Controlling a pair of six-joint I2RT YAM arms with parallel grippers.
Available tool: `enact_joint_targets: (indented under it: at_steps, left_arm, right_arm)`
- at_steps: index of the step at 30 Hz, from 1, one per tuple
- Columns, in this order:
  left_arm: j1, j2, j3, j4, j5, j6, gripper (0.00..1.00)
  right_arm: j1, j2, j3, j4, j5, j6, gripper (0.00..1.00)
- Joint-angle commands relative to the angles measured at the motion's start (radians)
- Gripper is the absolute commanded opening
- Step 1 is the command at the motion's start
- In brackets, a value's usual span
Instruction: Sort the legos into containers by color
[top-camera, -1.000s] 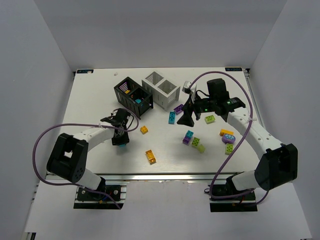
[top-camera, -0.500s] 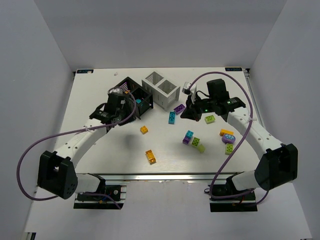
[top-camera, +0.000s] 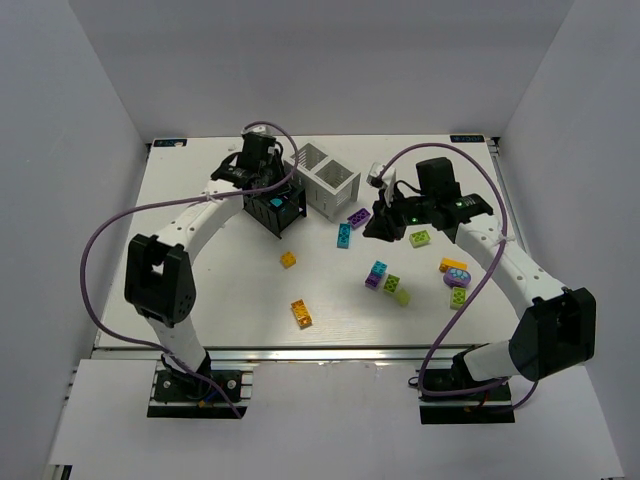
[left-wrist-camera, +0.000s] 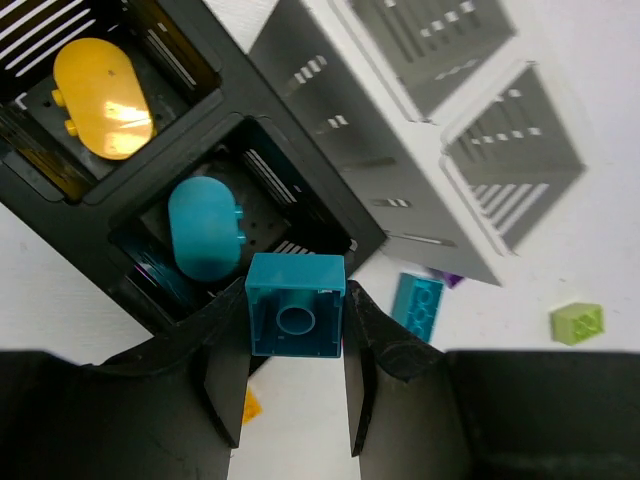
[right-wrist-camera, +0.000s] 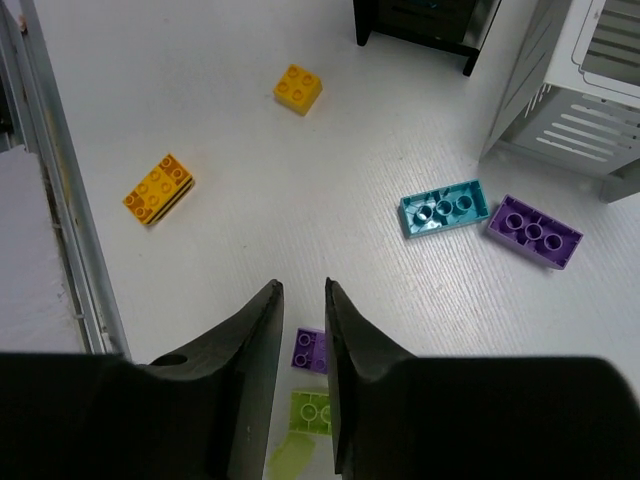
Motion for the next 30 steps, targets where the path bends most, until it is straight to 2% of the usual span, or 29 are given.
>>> enact_joint_targets:
  at_steps: [1, 6, 9, 10, 11, 14, 17, 25, 26, 27, 28, 30]
  left_arm:
    - [-0.004, 0.022, 0.065, -0.038, -0.077, 0.043, 0.12]
    - [-0.005, 0.061, 0.087, -0.023, -0.134, 0.047, 0.16]
    - [-0.005, 0.076, 0.099, -0.023, -0.136, 0.046, 0.25]
    - [-0.005, 0.078, 0.101, -0.027, -0.137, 0.044, 0.39]
    - [-0.005, 0.081, 0.101, -0.029, -0.136, 0.043, 0.46]
    - [-0.005, 0.075, 0.101, -0.027, -0.147, 0.035, 0.64]
    - [-0.005, 0.061, 0.114, -0.029, -0.146, 0.027, 0.71]
    - [-0.005, -0.031, 0.125, -0.078, -0.176, 0.024, 0.86]
    - [-0.005, -0.081, 0.102, -0.086, -0.182, 0.020, 0.88]
    - [-0.005, -0.114, 0.081, -0.089, -0.195, 0.009, 0.95]
    - [-0.005, -0.151, 0.047, -0.075, -0.217, -0.006, 0.98]
    - [-0.002, -0.282, -0.078, -0.041, -0.222, -0.042, 0.98]
  right_arm:
    - [-0.007, -0.032, 0.016, 0.002, 0.000, 0.001, 0.30]
    - [-0.013, -0.032, 0.008, 0.006, 0.001, 0.010, 0.33]
    - [-0.013, -0.030, 0.003, 0.011, 0.000, 0.012, 0.40]
    - [-0.013, -0.032, 0.002, 0.013, 0.003, 0.012, 0.43]
    - [-0.013, -0.033, 0.000, 0.014, 0.004, 0.012, 0.51]
    - [-0.013, -0.033, -0.003, 0.017, 0.015, 0.010, 0.64]
    - [-0.013, -0.035, -0.006, 0.016, 0.026, 0.009, 0.70]
    - [-0.013, -0.039, -0.010, -0.001, 0.090, 0.009, 0.73]
    - [-0.013, -0.036, -0.012, -0.004, 0.119, 0.035, 0.73]
    - [-0.013, -0.033, -0.023, 0.000, 0.154, 0.059, 0.73]
    - [-0.015, -0.029, -0.027, -0.010, 0.205, 0.075, 0.74]
    - [-0.015, -0.015, -0.043, -0.038, 0.248, 0.115, 0.74]
